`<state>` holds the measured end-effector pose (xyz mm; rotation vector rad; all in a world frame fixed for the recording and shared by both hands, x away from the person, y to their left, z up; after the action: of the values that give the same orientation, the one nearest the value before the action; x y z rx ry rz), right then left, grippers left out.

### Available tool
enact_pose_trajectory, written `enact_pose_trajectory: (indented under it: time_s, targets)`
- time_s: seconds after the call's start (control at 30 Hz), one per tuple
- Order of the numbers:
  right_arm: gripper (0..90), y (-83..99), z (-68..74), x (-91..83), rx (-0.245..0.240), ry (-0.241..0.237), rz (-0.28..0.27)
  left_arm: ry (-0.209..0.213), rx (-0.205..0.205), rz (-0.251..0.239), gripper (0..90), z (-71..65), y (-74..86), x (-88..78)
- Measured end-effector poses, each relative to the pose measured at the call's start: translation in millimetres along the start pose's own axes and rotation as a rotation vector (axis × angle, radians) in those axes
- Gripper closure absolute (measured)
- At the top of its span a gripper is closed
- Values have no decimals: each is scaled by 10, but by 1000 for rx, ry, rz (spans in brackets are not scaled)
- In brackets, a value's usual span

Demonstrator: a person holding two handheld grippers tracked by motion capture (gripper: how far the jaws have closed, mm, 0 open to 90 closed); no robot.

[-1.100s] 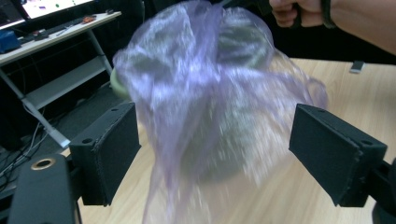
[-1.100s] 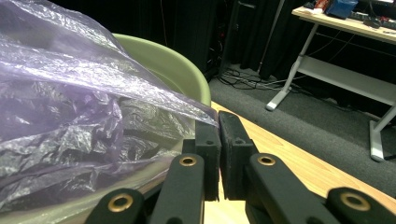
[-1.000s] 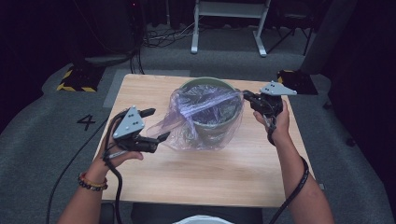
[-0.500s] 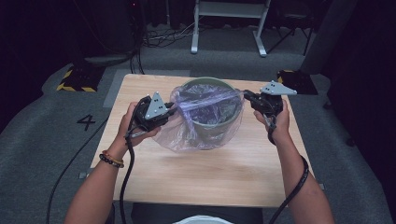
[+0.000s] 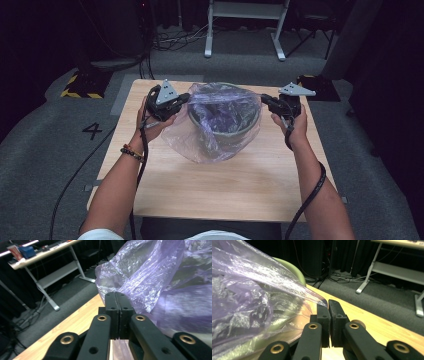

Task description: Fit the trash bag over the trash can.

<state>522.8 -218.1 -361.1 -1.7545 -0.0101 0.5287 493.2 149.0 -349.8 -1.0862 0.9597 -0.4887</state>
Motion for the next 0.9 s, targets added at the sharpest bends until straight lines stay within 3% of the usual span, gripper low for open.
enact_pose_trajectory:
  time_s: [0.4,0.67,0.9]
  targets:
    - [883,114,-38,274,47,-18,43,7,-75,28,900,213,119,271]
    - [882,190,22,405,39,-37,54,11,-108,50,900,271,235,432]
    - [891,280,48,518,88,-93,66,51,-140,46,900,286,303,607]
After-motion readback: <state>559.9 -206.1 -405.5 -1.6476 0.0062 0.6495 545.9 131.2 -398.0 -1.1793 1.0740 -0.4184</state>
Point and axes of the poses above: each handheld gripper's, and its own axes: x roughly forward along the jaws, y roughly out of its underside, z roughly to its left, the point moved 2 cm from there along x, roughly forward along the jaws, and after that the axes turned 15 degrees about y, right-handed, at the moved point
